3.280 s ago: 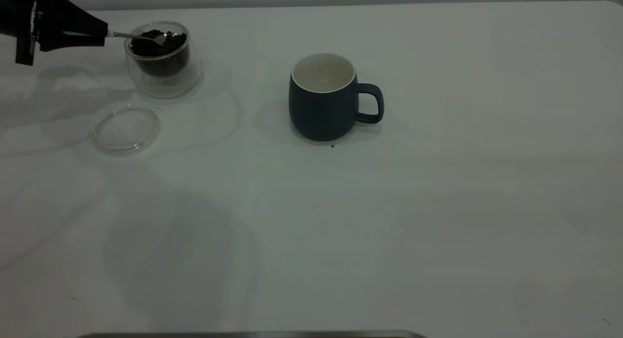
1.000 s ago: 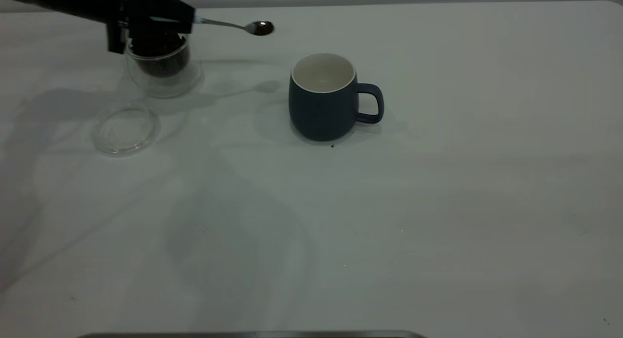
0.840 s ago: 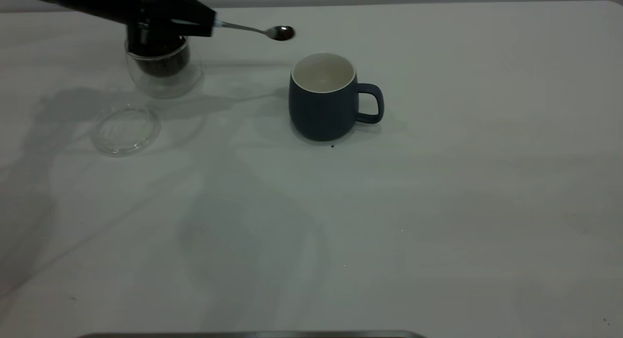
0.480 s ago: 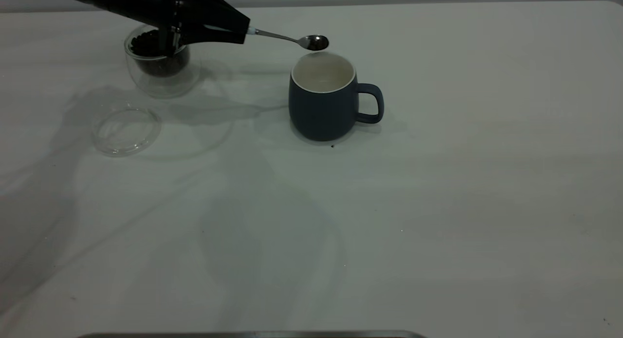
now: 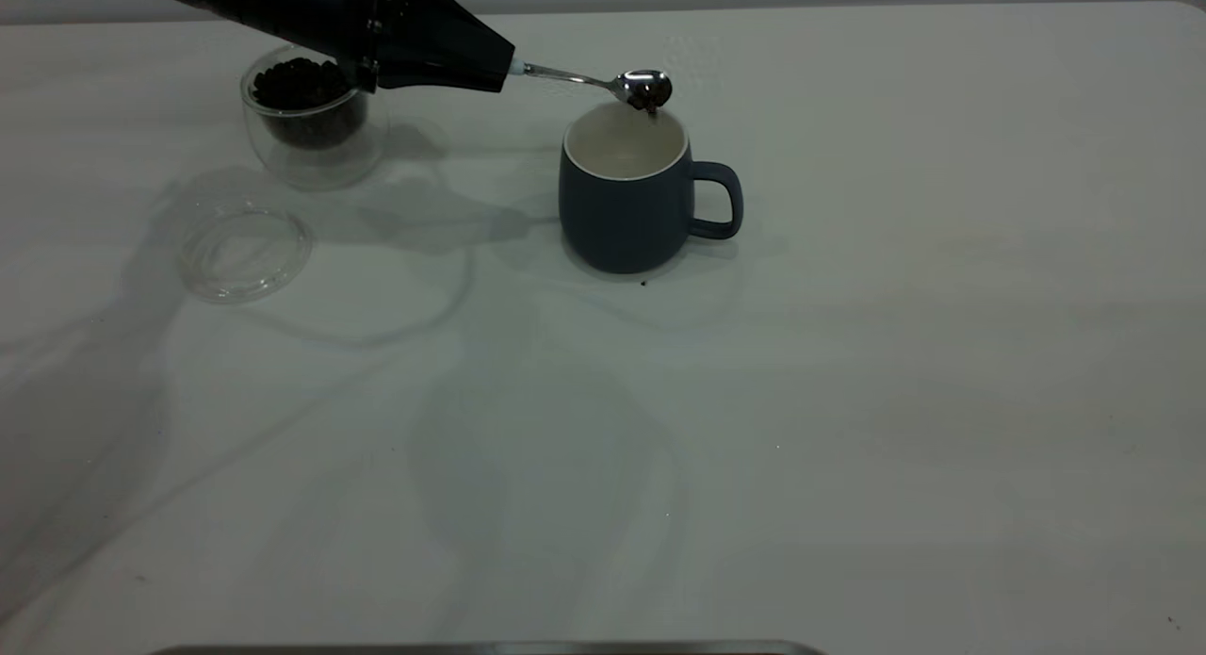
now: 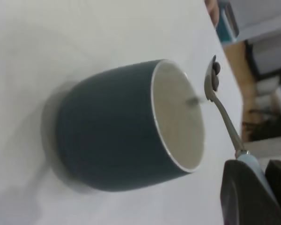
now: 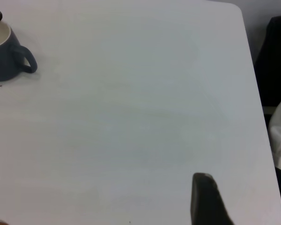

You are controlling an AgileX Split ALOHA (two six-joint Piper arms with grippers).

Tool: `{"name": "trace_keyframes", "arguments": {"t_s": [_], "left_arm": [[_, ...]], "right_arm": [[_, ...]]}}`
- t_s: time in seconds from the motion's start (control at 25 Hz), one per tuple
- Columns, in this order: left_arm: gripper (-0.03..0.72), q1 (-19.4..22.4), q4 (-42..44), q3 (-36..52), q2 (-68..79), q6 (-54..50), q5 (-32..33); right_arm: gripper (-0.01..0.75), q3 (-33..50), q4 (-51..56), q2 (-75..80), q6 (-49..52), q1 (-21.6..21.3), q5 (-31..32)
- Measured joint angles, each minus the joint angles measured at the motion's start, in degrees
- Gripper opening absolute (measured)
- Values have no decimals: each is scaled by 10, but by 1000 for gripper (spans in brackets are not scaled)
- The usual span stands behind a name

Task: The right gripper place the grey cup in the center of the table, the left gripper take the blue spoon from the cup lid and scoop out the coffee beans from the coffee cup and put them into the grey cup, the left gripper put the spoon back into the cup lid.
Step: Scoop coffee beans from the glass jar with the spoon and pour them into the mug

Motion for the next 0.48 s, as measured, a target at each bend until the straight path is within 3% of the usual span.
{"name": "trace_keyframes", "arguments": {"t_s": [0.32,0.48], "left_arm": [[120,-1,10,0,0,175,-49],[120,1,1,0,0,187,-18]], "right_arm": [[363,0,0,0,0,0,0],[363,0,0,0,0,0,0]]}}
